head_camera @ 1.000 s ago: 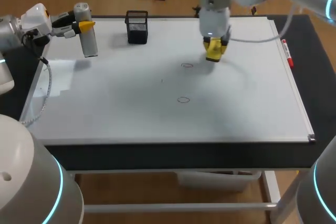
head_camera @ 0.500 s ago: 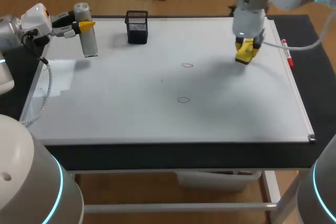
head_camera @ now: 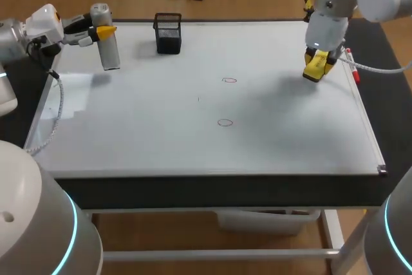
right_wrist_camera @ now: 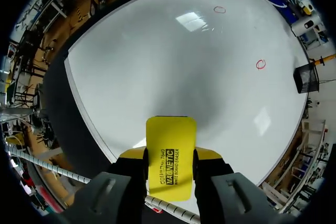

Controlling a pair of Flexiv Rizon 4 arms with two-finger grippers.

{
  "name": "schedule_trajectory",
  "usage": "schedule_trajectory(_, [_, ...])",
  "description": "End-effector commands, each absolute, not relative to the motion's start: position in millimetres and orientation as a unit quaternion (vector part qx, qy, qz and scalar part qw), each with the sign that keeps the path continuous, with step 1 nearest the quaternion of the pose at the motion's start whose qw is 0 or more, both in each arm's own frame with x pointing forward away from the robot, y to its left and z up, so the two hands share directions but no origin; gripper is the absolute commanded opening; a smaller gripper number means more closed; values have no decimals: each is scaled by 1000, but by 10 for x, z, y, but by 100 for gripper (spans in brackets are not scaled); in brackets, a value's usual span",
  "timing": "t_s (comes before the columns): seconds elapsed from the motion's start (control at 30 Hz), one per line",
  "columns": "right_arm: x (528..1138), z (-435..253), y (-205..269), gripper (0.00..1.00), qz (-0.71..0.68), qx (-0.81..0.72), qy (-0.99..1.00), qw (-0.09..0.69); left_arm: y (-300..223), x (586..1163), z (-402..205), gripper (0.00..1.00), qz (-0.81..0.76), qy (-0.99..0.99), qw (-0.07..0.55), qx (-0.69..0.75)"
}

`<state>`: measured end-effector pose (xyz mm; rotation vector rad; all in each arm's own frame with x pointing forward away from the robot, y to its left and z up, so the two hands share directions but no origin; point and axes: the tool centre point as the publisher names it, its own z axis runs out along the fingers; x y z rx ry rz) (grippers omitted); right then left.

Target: Pick up the inspection probe, press it on each red-marked spot on the whiteboard one by one, put down the probe, pick up the eraser, and wipe off all the red marks.

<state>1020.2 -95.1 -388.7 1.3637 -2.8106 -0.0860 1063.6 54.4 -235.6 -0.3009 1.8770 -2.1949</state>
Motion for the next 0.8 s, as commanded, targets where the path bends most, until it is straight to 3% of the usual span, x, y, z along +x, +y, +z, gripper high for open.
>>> schedule_trajectory(0.03, [10184, -3877, -964, 0, -26, 437, -899, 6, 534, 10631, -2349, 0, -750, 642, 121, -103])
schedule_trajectory(0.53, [10184, -3877, -964, 0, -26, 437, -899, 6, 534, 10631, -2349, 0, -750, 642, 121, -103])
schedule_trajectory(0.8, [10184, -3877, -964, 0, -26, 437, -899, 6, 113, 10435, -2278, 0, -764, 632, 89, -88])
